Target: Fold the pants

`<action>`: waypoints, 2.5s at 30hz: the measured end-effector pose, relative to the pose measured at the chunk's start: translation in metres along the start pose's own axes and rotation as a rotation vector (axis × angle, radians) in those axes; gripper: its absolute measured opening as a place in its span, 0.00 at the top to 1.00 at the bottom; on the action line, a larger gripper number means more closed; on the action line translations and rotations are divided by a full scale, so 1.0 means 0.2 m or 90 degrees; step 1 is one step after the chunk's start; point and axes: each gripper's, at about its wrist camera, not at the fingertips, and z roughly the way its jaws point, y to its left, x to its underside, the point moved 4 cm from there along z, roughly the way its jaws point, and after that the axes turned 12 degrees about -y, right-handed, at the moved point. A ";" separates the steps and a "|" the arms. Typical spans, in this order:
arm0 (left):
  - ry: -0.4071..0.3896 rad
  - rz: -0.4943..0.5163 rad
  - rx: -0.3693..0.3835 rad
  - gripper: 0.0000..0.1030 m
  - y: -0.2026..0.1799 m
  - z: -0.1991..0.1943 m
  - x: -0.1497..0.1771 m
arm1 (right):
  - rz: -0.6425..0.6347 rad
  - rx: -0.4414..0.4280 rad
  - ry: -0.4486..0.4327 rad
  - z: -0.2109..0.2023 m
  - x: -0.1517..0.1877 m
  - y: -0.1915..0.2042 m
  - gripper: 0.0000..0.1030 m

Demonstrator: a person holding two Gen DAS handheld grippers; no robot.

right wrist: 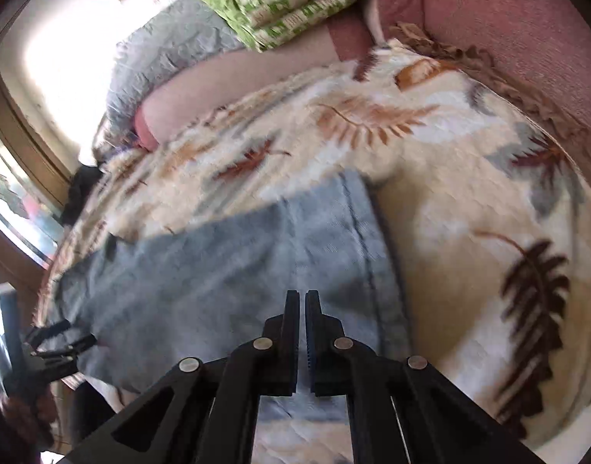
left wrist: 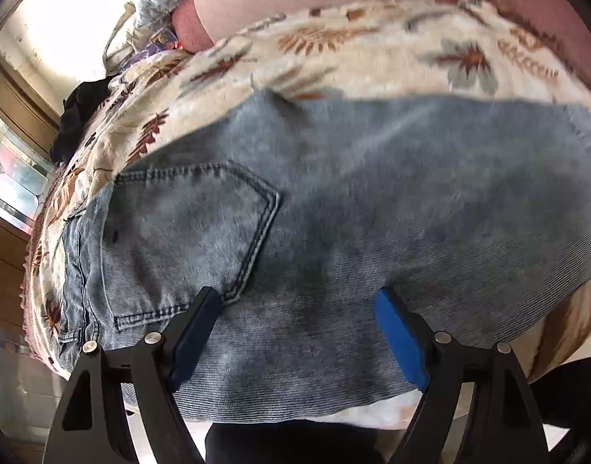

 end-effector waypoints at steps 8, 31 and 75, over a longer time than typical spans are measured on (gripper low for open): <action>-0.008 -0.065 -0.026 0.18 0.26 -0.08 0.02 | -0.016 -0.040 -0.008 -0.11 0.09 0.09 0.96; -0.072 -0.226 -0.143 0.18 0.92 -0.23 0.13 | -0.120 -0.192 -0.063 0.04 0.14 0.88 0.95; -0.227 -0.113 -0.094 0.18 0.23 -0.65 -0.29 | -0.130 -0.165 -0.159 -0.19 0.04 0.67 0.95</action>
